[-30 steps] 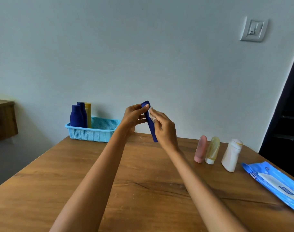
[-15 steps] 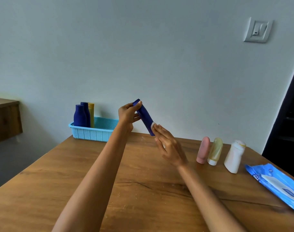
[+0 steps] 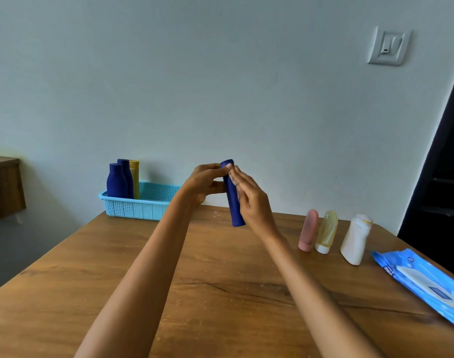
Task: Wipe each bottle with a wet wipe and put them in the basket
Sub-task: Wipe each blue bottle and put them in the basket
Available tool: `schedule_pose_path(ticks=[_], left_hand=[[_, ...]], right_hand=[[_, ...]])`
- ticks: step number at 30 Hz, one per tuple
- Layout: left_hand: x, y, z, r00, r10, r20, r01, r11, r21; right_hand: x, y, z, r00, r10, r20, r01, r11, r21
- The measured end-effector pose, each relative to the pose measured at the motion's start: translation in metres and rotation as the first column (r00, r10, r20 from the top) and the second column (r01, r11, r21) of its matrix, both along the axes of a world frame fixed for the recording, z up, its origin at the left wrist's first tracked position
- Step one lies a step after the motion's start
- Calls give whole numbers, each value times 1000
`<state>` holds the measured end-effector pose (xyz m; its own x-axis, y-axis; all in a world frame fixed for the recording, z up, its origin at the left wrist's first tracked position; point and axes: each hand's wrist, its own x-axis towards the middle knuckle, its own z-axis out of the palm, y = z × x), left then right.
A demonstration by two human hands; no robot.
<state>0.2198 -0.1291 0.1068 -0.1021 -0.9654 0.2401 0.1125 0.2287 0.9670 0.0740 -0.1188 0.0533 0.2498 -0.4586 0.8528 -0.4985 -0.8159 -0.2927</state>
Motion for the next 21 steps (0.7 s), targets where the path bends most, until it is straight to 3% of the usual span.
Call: schedule_pose_path(ticks=[5,12,17,21], left_hand=[[2,5,3,996,-92,-19,92,995,-25],[2,3,4,967,77,-241,-79,997,0],[-3,2,5,939,191,-288,-208,978,-29],[-17,2,1,938,251,-240,-277,958,-81]], right_hand=[[5,6,7,971,80,224,-110,986,129],[1,2,-12,945,69,320,-157,954,256],[2,5,-11,770,-64,635,-366,771,521],[5,4,-5,708,-226,669,-418,630,654]])
